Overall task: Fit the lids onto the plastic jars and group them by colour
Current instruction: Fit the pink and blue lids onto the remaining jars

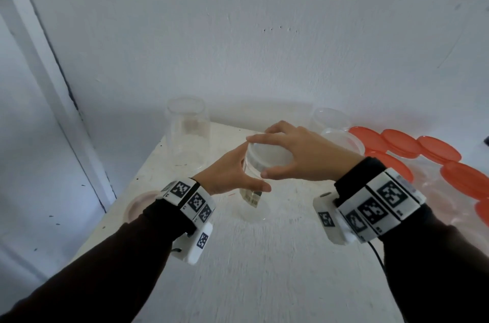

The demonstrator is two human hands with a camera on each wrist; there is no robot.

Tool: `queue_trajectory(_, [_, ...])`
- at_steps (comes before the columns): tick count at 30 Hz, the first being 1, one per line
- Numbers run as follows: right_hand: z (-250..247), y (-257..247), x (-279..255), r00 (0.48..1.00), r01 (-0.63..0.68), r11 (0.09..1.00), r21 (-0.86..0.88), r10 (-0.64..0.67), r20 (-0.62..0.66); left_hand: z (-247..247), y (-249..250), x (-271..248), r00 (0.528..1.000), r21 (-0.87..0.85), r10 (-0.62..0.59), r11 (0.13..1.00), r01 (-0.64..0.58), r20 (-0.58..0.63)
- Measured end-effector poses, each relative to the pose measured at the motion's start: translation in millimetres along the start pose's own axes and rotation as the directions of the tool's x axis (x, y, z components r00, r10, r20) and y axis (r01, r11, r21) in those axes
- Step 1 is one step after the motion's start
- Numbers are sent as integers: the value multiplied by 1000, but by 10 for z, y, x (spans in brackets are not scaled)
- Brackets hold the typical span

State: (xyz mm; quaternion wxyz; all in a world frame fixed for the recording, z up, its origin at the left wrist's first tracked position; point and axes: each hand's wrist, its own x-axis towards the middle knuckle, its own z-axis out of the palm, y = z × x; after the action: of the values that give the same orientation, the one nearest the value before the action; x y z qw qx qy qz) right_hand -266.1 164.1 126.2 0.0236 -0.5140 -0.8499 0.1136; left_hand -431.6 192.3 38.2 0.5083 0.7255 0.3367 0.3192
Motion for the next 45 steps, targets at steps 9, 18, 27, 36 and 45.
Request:
queue_trajectory(9, [213,42,-34,997,31,999,-29,-32,-63,-563,303,-273,988,333,107,941,-66,-107])
queue_trajectory(18, [324,186,353,981,14,1000,-21,-18,-195,-1187,99,-67,840,751,398,660,16,-368])
queue_trajectory(27, [311,435,973,949,-118,987,-106,81,-305,-1291,-196,28,898,663,138,722,198,-417])
queue_trajectory(36, [256,621,1482,928,-171,981,-89,130,-349,-1303,-267,57,888,663,199,734,146,-416])
queue_trajectory(45, [213,734,1752,922,-196,974,-115,143,-361,-1302,-274,70,871,637,215,759,136,-442])
